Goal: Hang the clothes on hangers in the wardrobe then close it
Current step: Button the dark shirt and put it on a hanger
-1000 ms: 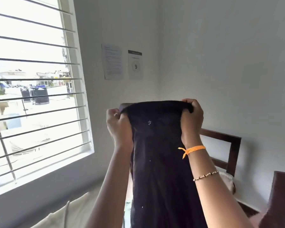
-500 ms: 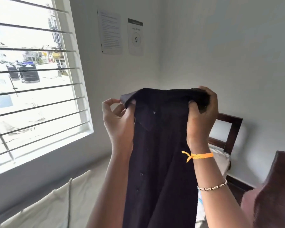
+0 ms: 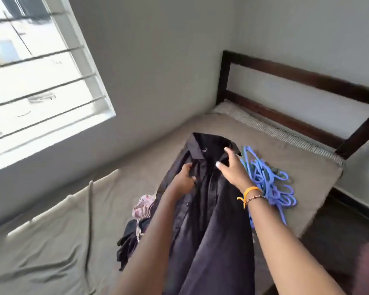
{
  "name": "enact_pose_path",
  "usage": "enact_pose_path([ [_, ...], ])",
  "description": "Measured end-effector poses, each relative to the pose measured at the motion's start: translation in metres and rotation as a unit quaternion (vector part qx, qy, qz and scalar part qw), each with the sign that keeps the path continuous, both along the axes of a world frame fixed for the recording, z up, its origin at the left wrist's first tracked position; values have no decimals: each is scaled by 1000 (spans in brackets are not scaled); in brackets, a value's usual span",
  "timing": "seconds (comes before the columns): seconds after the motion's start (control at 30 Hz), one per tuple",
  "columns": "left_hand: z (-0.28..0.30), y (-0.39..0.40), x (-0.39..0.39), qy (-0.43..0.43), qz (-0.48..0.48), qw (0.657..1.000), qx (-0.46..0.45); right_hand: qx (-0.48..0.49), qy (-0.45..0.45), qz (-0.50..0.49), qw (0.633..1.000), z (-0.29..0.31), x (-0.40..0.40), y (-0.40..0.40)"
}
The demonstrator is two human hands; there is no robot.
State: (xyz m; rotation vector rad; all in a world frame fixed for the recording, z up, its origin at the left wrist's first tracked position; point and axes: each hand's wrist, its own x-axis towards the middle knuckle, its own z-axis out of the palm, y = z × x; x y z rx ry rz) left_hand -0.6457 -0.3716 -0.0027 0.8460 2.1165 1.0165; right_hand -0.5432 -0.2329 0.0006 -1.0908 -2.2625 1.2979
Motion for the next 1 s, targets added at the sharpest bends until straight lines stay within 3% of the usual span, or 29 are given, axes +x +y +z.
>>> enact_pose_path([
  [0.13,-140,-24,20,-18,-45,967,-252,-41,-169,202,964,-147,17,-41],
  [0.23,-177,-35,47,37,-32,945,-323,-57,-191,201,959,-207,32,-66],
  [0.33,-174,-38,58,137,41,941,-308,-38,-115,126,985,-221,36,-71],
  [0.4,-173,-36,55,186,100,936,-281,-5,-68,25,997,-221,35,-66],
  [0.47,-172,-36,46,222,145,931,-250,30,-79,-114,990,-217,37,-56],
  [0.53,-174,-33,31,230,172,919,-269,48,-146,-216,964,-220,39,-42],
  [0.63,-176,-32,12,190,191,916,-298,8,-254,-224,941,-238,47,-20],
  [0.7,-178,-36,4,171,188,926,-279,-40,-271,-198,941,-251,49,-5],
  [0.8,-172,-41,-3,181,202,929,-253,-50,-236,-213,947,-251,45,7],
  [0.9,-156,-33,3,222,206,939,-164,3,-119,-278,953,-232,34,11],
  [1.0,-147,-16,44,223,100,967,-71,-39,-110,-312,943,-224,25,22],
])
